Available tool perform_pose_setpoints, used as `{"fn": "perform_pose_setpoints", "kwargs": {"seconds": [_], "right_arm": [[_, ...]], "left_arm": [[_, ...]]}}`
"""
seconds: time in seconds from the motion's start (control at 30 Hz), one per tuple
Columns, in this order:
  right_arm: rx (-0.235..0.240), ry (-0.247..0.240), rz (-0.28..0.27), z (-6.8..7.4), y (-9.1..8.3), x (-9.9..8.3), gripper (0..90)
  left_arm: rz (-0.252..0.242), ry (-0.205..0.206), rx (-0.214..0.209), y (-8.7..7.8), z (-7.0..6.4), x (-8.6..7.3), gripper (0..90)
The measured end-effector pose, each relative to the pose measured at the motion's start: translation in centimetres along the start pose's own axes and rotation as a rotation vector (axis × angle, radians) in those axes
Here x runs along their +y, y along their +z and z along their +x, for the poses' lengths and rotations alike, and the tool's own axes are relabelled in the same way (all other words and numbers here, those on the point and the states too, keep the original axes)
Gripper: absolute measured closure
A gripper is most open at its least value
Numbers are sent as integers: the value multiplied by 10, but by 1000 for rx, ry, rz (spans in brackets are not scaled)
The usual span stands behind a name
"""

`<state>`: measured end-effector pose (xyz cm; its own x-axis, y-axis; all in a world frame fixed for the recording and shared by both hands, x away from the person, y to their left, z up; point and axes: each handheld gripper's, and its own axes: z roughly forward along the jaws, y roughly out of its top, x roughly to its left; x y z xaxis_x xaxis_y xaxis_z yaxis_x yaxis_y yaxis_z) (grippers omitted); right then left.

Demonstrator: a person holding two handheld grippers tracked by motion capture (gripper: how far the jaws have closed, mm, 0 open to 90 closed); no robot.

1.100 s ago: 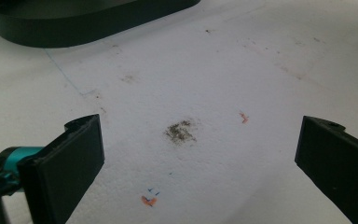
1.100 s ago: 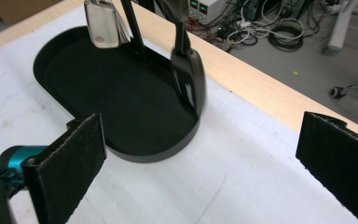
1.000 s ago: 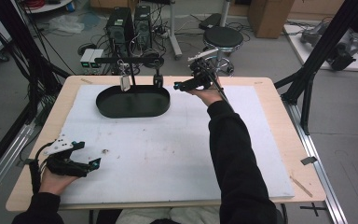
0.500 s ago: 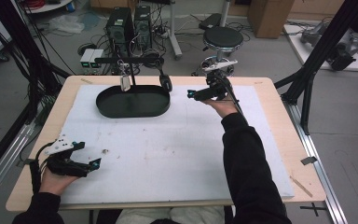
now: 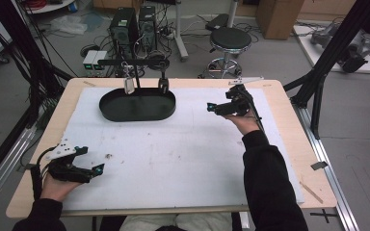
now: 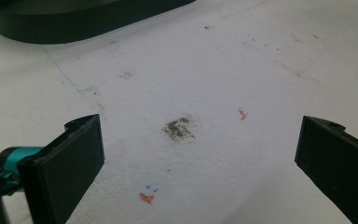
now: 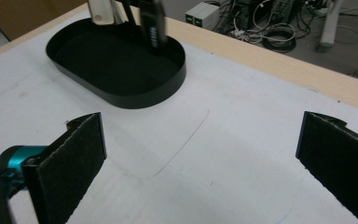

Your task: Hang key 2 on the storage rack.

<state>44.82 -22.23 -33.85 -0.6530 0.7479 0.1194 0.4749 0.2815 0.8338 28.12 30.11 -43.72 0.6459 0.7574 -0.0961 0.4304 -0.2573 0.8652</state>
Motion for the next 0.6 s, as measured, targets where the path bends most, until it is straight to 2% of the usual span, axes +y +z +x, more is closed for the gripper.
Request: {"fn": "perform_pose_setpoints", "kwargs": {"seconds": [0.3,0.6], "right_arm": [[-5,-10,-21,7,-21,-31,8],[1,-7,-84,11,-48,-51,8]], "left_arm": [[-2,0,-6,-1,0,0,17],[-1,-2,-5,-1,-1,0,17]]}}
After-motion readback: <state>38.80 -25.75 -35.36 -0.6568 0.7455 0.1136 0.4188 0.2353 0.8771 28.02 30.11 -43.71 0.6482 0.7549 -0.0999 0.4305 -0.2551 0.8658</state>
